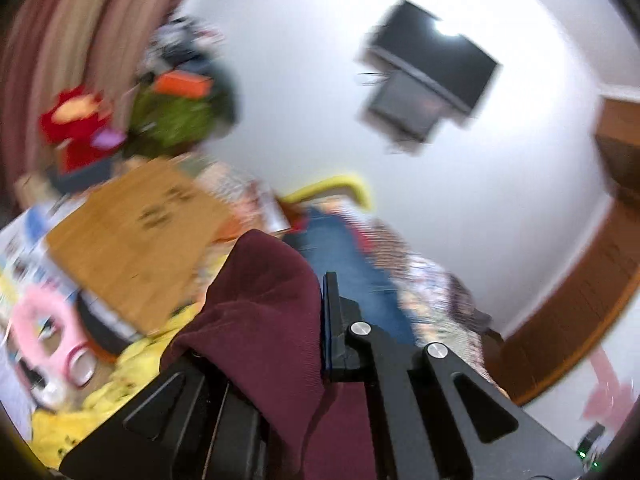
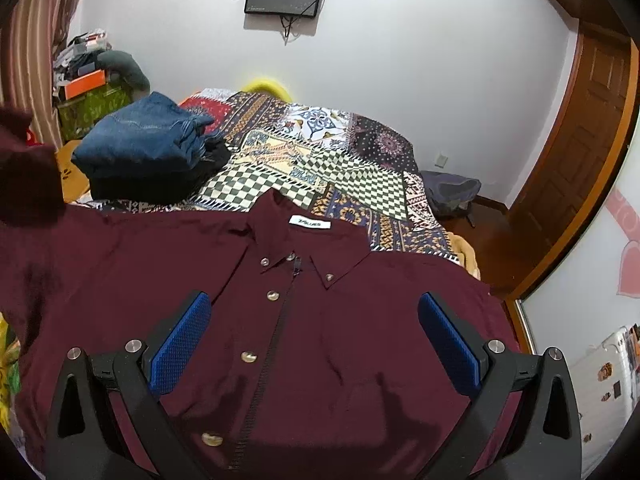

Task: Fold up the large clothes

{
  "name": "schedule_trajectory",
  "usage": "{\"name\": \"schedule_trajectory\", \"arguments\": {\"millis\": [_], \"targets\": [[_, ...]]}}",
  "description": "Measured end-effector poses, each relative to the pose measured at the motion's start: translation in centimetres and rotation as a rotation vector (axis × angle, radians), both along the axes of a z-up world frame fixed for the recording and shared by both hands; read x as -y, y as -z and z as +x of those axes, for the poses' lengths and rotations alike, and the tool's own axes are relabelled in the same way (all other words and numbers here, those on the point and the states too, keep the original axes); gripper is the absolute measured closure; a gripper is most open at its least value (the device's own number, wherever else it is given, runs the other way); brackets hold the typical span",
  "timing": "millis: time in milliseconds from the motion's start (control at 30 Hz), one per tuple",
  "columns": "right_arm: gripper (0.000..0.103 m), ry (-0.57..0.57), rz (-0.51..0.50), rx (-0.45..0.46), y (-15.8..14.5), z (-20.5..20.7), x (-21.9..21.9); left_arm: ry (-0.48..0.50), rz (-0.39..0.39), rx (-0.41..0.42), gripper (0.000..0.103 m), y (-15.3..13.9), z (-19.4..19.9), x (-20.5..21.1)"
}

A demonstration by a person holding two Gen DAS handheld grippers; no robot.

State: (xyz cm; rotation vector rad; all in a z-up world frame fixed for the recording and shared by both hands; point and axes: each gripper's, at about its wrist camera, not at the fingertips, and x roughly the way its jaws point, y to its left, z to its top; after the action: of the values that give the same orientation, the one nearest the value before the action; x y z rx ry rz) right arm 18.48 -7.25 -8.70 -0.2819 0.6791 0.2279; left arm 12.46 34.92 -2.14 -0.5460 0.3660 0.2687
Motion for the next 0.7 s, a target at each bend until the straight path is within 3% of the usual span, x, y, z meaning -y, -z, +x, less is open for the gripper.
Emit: {"name": "schedule_trajectory", "arguments": {"millis": [133,267,500,700], "targets": [[0.0,0.002,0.007,0.016,-0.4,0.3,1.5,0.122,0.072,0.027,0.102,-2.6,3.6,7.2],[0.0,0.006,0.013,0.025,-0.5,0.6,3.1,0.24,0.111,-0.009,0.101,-2.3,7.7,14.0],[0.0,0.044,0.006,0.018,0.0,0.9,6.4,0.448,0.133,-0.198,0.101,3.6,14.0,25.3],[0.0,0.098,0.006,-0.013,0.9,1.1,9.2,0.604,0.122,-0.39,0.101,9.4,15.9,32.1]]}}
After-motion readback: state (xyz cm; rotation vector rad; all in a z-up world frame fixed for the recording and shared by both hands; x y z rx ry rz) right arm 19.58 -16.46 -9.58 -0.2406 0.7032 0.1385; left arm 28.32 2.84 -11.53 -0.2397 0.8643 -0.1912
